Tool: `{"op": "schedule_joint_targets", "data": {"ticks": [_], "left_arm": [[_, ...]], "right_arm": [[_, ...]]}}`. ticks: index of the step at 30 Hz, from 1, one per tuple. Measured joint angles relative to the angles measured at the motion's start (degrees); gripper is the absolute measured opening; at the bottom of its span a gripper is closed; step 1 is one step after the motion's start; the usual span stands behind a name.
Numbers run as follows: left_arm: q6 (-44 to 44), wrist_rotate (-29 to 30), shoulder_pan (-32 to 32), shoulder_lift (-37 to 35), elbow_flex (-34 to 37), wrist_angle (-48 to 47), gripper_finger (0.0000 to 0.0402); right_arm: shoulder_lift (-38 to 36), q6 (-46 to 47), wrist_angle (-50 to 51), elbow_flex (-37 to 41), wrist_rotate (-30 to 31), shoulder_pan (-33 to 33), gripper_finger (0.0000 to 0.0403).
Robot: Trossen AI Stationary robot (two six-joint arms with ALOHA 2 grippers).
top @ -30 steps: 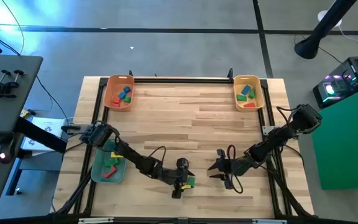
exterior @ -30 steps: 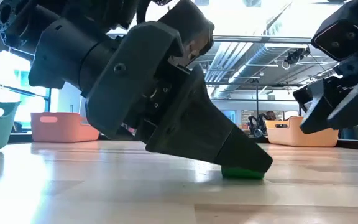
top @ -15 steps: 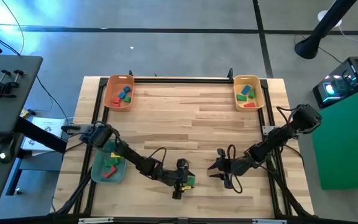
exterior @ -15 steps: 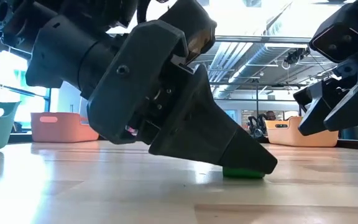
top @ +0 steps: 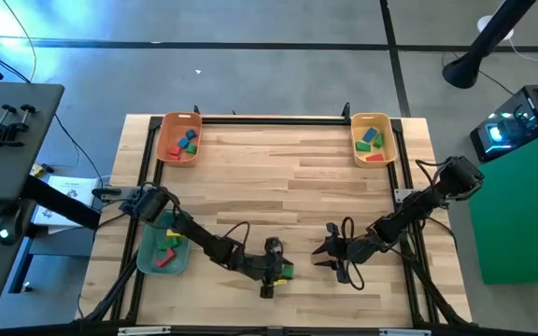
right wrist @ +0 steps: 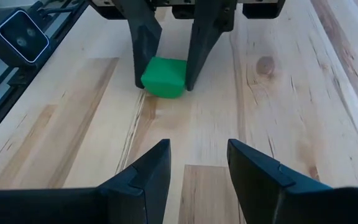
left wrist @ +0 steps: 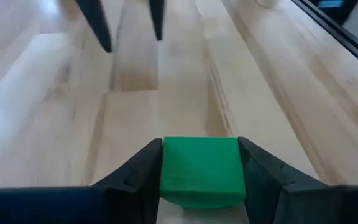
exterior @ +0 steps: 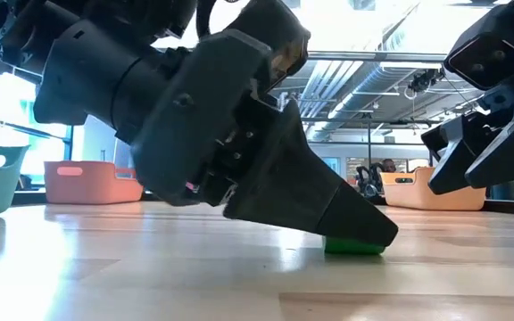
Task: Sort blocks by size
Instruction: Put the green half circle block into the orange bin
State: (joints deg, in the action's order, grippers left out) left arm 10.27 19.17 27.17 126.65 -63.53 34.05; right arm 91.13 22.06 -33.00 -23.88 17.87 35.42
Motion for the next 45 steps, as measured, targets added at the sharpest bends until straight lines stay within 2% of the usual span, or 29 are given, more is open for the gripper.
{"op": "schedule_joint_targets", "data": {"ticks": [4,7,10,14,17,19,21,25,28,31,36,40,45], "left_arm": [[-0.87,4.93,0.31,-0.31,-1.81,-0.63,0.0142],[1.06,11.22,0.38,-2.29,-4.71,-7.25,0.0146],[8.4,17.1,-0.36,-6.54,-9.07,-22.34,0.0145],[16.97,23.3,-3.22,-13.86,-16.37,-49.37,0.014],[21.81,32.92,-5.69,-19.25,-19.47,-67.36,0.014],[24.27,37.13,-8.09,-22.82,-19.59,-76.71,0.014],[28.89,37.04,-11.82,-25.76,-19.56,-86.44,0.014],[39.2,32.27,-22.21,-29.55,-19.49,-106.82,0.014],[43.46,31.42,-31.22,-30.92,-18.25,-117.39,0.014],[40.54,26.48,-41.42,-31.6,-14.63,-117.12,0.014],[28.41,19.93,-54.4,-31.63,-5.08,-105.62,0.0141],[23.96,18.38,-61.21,-31.58,-1.17,-101.94,0.0141],[18.63,17.15,-66.49,-31.63,-0.63,-99.6,0.0153]], "right_arm": [[0.0,0.02,0.24,0.0,0.06,0.0,0.0153],[0.0,1.31,1.09,0.01,2.38,0.0,0.0153],[0.0,1.9,1.95,0.02,4.66,0.0,0.0153],[0.0,1.42,2.36,0.02,4.87,0.0,0.0153],[0.0,0.78,1.96,0.02,4.9,-0.01,0.0153],[0.0,0.29,1.76,0.02,5.27,-0.27,0.0153],[0.0,0.17,1.58,0.02,6.09,-0.52,0.0153],[0.0,-0.02,1.59,0.02,6.19,-0.92,0.0153],[0.0,-0.18,1.96,0.02,6.19,-0.94,0.0153],[0.0,-0.68,1.98,0.02,6.21,-0.94,0.0153],[0.0,-0.68,1.99,0.02,6.21,-0.94,0.0153],[0.0,-0.52,2.05,0.02,6.21,-0.94,0.0153],[0.0,-1.61,2.09,0.02,6.25,-0.94,0.0153]]}}
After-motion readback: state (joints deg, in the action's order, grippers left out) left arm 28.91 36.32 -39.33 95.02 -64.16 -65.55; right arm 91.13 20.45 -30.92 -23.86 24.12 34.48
